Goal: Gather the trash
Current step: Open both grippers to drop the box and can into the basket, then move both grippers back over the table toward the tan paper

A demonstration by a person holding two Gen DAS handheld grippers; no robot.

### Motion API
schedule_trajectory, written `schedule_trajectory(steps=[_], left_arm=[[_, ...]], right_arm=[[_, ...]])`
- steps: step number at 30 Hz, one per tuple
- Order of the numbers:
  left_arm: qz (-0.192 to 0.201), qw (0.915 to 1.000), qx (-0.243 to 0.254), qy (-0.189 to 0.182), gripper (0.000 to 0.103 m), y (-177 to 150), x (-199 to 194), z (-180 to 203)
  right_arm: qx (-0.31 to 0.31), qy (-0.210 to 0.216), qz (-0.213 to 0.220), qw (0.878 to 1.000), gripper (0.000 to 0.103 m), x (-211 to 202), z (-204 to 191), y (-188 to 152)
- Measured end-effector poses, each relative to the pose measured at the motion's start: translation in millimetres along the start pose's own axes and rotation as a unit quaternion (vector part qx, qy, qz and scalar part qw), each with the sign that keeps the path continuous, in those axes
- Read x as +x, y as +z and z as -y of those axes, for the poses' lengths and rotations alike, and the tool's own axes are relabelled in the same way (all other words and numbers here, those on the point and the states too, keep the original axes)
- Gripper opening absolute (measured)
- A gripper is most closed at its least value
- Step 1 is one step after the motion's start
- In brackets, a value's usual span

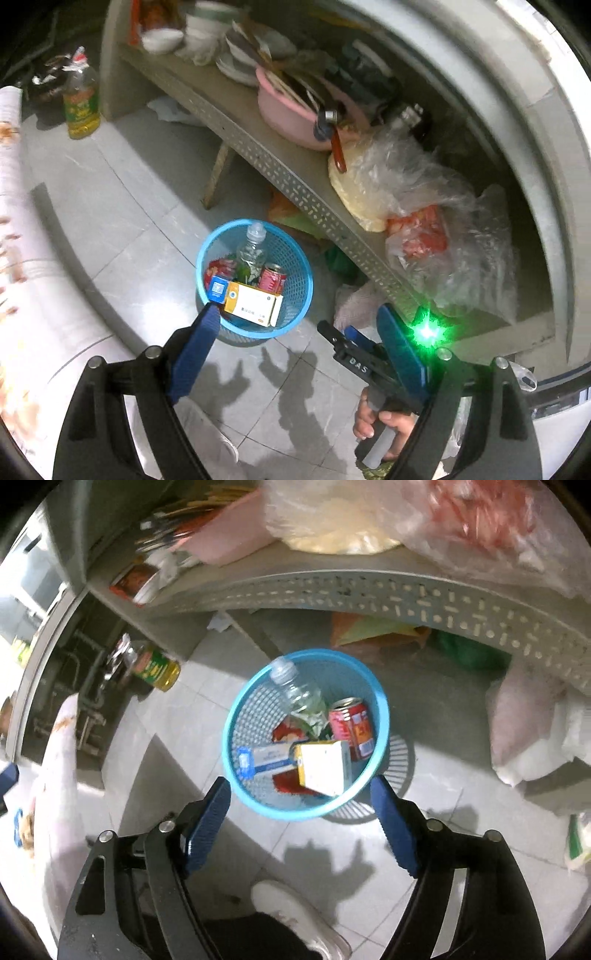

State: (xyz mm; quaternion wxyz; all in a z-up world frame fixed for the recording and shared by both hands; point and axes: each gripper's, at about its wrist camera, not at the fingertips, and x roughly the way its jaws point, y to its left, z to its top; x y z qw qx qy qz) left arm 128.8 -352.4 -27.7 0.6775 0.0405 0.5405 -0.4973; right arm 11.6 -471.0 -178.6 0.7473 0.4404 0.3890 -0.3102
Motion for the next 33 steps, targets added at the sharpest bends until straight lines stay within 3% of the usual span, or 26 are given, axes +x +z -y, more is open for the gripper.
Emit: schedule_trajectory(steps=[6, 12, 15, 20, 23, 26, 31, 33], left_arm=[[0.053, 0.9983, 0.0, 0.024, 0.084, -36.4, -74.9, -28.2], [0.13, 0.9854, -0.03, 0.106, 0.084, -105.0, -161.1, -85.7], [0.148, 0.9759, -0.073, 0.142, 0.084, -136.8, -193.3, -120.5], [0.187, 0.949, -0.139, 0.212, 0.084, -184.0, -250.1, -181.8], [0.208, 0.9383, -0.163, 0.223, 0.084, -195.8, -269.9, -204.8], [0.222, 0.9334, -0.162, 0.23, 0.084, -195.5, -277.1, -219.4], [0.21, 0.9365, -0.139, 0.244, 0.084, -174.3, -266.4, -240.3], [0.209, 0.935, -0.136, 0.252, 0.08, -160.1, -258.6, -250.8]], right_arm=[[-0.057, 0.029, 0.017, 0.998, 0.08, -39.6, -38.9, -9.8], [-0.137, 0.082, 0.027, 0.987, 0.08, -69.7, -99.9, -11.7], [-0.208, 0.123, 0.021, 0.97, 0.08, -77.4, -145.3, -22.8], [-0.309, 0.182, -0.002, 0.934, 0.08, -76.9, -222.5, -45.1], [-0.349, 0.205, -0.008, 0.915, 0.08, -73.1, -261.7, -56.4], [-0.373, 0.23, -0.017, 0.899, 0.08, -68.1, -291.3, -66.9], [-0.404, 0.249, -0.036, 0.879, 0.08, -64.7, -329.1, -90.7], [-0.414, 0.251, -0.041, 0.874, 0.08, -66.3, -337.3, -100.5]])
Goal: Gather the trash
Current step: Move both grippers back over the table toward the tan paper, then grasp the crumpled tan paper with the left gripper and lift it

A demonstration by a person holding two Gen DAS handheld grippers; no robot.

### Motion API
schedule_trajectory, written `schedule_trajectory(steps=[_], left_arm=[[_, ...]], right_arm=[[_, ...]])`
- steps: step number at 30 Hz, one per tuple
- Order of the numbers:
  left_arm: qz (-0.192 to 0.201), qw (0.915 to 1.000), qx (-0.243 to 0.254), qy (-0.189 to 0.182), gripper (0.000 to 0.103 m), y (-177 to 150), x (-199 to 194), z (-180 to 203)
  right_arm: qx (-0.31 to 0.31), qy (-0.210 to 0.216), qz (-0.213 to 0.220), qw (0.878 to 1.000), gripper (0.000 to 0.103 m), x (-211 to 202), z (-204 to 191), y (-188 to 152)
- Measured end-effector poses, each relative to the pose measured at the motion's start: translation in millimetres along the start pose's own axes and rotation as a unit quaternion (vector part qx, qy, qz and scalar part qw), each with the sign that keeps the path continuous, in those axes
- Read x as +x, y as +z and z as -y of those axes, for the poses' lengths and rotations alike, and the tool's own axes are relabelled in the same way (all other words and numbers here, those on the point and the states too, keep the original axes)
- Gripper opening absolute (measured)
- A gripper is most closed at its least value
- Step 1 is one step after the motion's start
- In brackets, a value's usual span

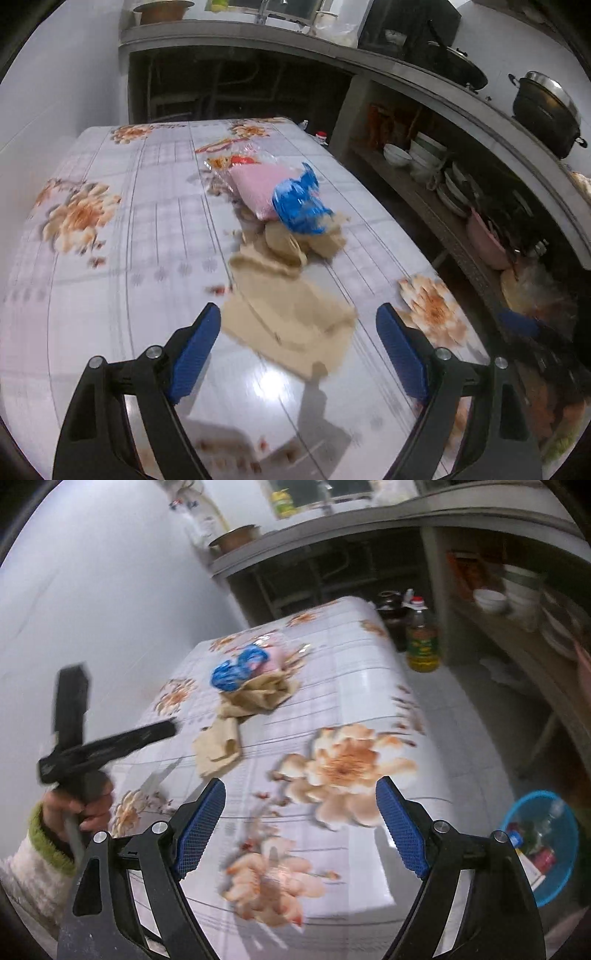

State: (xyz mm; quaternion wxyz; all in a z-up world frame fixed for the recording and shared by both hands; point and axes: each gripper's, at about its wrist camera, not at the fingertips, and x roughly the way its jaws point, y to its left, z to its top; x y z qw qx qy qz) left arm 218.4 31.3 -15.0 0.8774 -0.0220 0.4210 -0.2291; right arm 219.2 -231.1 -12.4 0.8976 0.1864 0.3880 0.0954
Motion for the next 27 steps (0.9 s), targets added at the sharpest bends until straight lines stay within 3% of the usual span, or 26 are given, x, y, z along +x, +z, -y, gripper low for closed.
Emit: schedule_trajectory(steps=[5, 7, 11, 13, 18, 23, 27], left_arm=[[-0.031, 0.9991, -0.008, 0.029, 0.061, 20.0, 53.6, -10.3], [-0.05, 0.998, -0.008, 0.037, 0.041, 20.5, 71.0, -12.5], [-0.061, 0.9971, 0.014, 0.043, 0.014, 12.7, 76.2, -7.0], [-0.061, 0.9971, 0.017, 0.043, 0.007, 5.3, 69.7, -3.6], [-0.07, 0.9972, 0.023, 0.013, 0.004, -22.3, 45.4, 4.7], [-0.062, 0.9975, 0.017, -0.029, 0.004, -51.1, -3.0, 16.3], [-0.048, 0.9968, 0.019, -0.06, 0.004, -65.9, -39.9, 25.3]], right_arm=[[-0.011, 0.0, -0.012, 1.0, 0.079, 7.5, -18.5, 0.6], [-0.01, -0.003, -0.016, 1.0, 0.079, 7.3, -21.0, -2.0], [-0.007, -0.008, -0.018, 1.0, 0.079, 5.1, -20.0, -5.6], [-0.003, -0.009, -0.021, 1.0, 0.078, 5.3, -18.7, -6.3], [0.003, -0.004, -0.019, 1.0, 0.077, 2.3, -17.6, -4.8], [0.007, 0.004, -0.012, 1.0, 0.077, -3.5, -18.0, -6.0], [0.023, 0.019, -0.006, 1.0, 0.066, -5.9, -16.2, -4.3]])
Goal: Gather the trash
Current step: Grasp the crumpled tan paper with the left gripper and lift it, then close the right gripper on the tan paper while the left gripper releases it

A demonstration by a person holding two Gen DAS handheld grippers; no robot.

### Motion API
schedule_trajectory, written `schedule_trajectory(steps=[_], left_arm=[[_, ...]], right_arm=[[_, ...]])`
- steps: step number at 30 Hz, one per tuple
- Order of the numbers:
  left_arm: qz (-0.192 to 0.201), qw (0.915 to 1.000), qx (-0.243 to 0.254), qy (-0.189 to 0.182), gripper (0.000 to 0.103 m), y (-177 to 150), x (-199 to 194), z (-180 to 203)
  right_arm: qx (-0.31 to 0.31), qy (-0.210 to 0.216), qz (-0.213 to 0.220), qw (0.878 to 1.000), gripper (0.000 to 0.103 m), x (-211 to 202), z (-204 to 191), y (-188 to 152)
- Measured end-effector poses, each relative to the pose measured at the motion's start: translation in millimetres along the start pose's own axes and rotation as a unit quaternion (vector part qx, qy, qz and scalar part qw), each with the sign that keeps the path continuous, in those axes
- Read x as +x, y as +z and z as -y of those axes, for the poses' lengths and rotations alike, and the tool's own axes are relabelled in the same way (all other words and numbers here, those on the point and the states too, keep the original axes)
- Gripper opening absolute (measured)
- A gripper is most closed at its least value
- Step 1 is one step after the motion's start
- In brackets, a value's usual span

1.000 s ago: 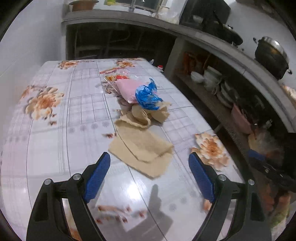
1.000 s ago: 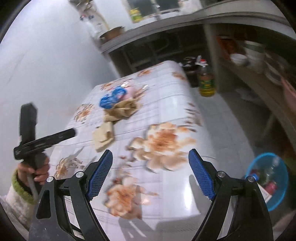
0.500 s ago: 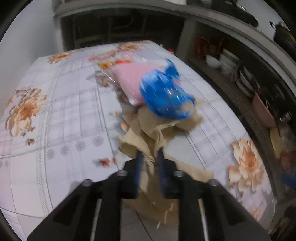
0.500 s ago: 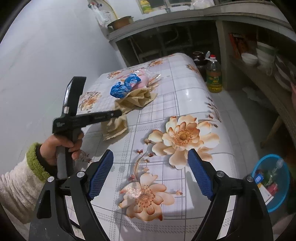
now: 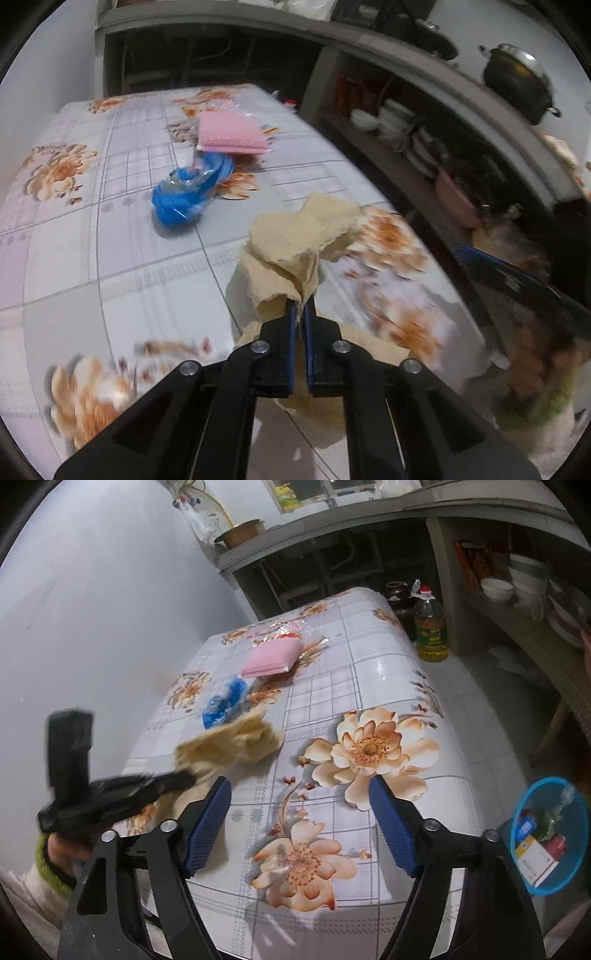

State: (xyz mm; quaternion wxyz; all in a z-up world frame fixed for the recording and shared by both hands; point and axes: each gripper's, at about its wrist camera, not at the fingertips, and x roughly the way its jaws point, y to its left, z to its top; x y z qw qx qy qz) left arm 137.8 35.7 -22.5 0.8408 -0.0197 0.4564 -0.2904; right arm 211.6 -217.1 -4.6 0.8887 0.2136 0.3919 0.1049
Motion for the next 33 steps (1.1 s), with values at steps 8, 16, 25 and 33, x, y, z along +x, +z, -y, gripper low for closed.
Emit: schedule_trajectory(steps=[8, 16, 25, 33], left_arm=[[0.01, 0.9963, 0.017, -0.083, 0.004, -15.4, -54.5, 27.6], [-0.004, 0.9917, -0.028, -0.126, 0.004, 0.9, -39.2, 23.0], [-0.066, 0.9859, -0.086, -0.127, 0.004, 12.5, 43.9, -0.5], [-0.101, 0.9772, -0.123, -0.14, 0.004, 9.5, 74.1, -18.2]], right_arm=[[0.063, 0.079, 0.006, 0.995, 0.04, 15.8, -4.4, 20.7], [0.088, 0.153, -0.132, 0.975, 0.023, 69.4, -22.3, -17.6], [0.102, 0.147, -0.148, 0.973, 0.023, 57.8, -10.2, -36.6], [0.064, 0.123, -0.081, 0.987, 0.06, 24.0, 2.8, -18.6]])
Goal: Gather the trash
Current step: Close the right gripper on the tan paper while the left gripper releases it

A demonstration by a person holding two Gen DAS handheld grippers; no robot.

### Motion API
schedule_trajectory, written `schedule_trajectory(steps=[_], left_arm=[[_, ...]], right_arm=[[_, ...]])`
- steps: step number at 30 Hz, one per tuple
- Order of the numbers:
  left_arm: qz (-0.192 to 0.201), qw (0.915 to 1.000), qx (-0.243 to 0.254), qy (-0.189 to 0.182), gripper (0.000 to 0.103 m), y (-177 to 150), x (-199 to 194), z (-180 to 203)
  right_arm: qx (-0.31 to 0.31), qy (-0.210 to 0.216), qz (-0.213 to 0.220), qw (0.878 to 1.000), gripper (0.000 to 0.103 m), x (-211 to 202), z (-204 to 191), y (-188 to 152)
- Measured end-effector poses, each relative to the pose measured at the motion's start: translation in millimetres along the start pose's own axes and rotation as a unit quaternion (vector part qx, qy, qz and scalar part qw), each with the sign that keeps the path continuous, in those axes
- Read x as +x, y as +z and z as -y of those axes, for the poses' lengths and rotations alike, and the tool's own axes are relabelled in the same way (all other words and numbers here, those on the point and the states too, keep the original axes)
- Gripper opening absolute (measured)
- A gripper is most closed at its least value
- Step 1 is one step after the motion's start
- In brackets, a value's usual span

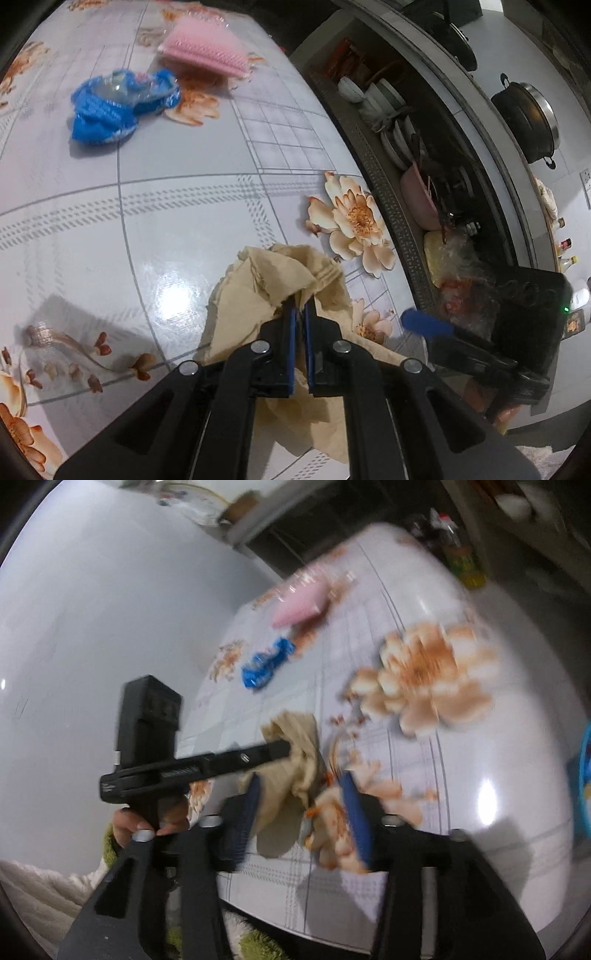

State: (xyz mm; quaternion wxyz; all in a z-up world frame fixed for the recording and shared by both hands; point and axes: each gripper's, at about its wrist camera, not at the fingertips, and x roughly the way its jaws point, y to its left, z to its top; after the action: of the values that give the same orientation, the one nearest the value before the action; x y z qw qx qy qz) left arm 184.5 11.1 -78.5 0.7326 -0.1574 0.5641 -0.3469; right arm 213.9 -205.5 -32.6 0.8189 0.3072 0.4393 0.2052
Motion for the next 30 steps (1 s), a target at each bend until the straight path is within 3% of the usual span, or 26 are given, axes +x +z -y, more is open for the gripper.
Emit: schedule_trajectory(steps=[1, 3, 7, 11, 14, 19, 22, 26, 30], left_arm=[[-0.004, 0.9999, -0.008, -0.008, 0.004, 1.5, 1.0, -3.3], [-0.013, 0.9994, -0.025, -0.022, 0.004, 4.8, 2.8, -8.3], [-0.034, 0.9953, -0.069, -0.06, 0.004, 11.5, 6.3, -21.9], [-0.047, 0.9913, -0.092, -0.082, 0.004, 14.7, 8.6, -26.6], [-0.046, 0.9896, -0.098, -0.095, 0.008, 15.0, 7.5, -27.1], [-0.02, 0.9882, -0.1, -0.114, 0.032, 14.9, -6.0, -28.3], [0.001, 0.9895, -0.087, -0.116, 0.04, 17.2, -20.2, -26.5], [0.02, 0.9924, -0.062, -0.104, 0.045, 21.5, -35.4, -23.9], [0.027, 0.9956, -0.052, -0.073, 0.045, 25.1, -41.2, -22.8]], right_arm=[[-0.028, 0.005, 0.003, 1.0, 0.068, 1.1, -9.0, 2.5], [-0.073, 0.008, -0.003, 0.997, 0.074, 8.6, -21.3, 3.0], [-0.149, -0.038, -0.033, 0.988, 0.075, 33.6, -33.4, 0.4], [-0.177, -0.068, -0.042, 0.981, 0.075, 54.2, -33.3, 0.0], [-0.185, -0.077, -0.044, 0.979, 0.064, 64.3, -32.3, 1.3], [-0.177, -0.09, -0.042, 0.979, 0.052, 76.2, -27.3, 2.8], [-0.18, -0.107, -0.033, 0.977, 0.044, 79.1, -30.1, 1.6], [-0.18, -0.138, -0.024, 0.974, 0.029, 85.0, -34.2, 1.5], [-0.156, -0.142, -0.015, 0.977, 0.014, 87.3, -31.0, 4.4]])
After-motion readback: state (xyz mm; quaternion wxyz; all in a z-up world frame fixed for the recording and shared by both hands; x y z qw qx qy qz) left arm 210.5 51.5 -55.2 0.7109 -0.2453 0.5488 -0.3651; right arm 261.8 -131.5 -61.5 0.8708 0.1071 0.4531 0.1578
